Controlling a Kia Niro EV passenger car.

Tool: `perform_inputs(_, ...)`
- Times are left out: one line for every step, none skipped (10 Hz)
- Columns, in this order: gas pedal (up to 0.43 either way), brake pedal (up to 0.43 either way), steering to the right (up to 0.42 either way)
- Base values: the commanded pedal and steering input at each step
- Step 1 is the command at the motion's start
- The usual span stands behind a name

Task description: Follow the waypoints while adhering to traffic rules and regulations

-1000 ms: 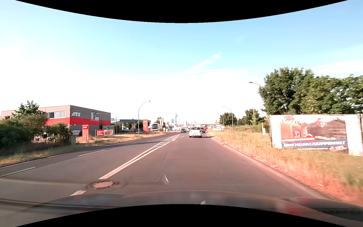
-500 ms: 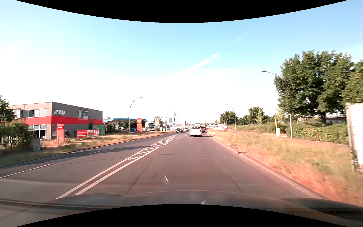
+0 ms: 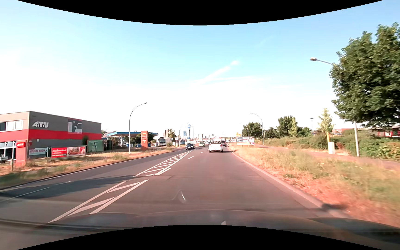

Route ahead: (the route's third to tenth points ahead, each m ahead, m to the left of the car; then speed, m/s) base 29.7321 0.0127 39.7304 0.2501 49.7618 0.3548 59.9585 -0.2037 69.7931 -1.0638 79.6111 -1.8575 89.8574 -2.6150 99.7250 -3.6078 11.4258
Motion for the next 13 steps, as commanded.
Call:
perform_inputs(0.157, 0.0, 0.004)
perform_inputs(0.15, 0.0, 0.004)
perform_inputs(0.15, 0.0, 0.004)
perform_inputs(0.15, 0.0, 0.004)
perform_inputs(0.15, 0.0, 0.004)
perform_inputs(0.15, 0.0, 0.004)
perform_inputs(0.15, 0.0, 0.004)
perform_inputs(0.15, 0.0, 0.004)
perform_inputs(0.15, 0.0, 0.004)
perform_inputs(0.138, 0.0, 0.004)
perform_inputs(0.067, 0.0, 0.004)
perform_inputs(0.039, 0.0, 0.004)
perform_inputs(0.0, 0.0, 0.004)
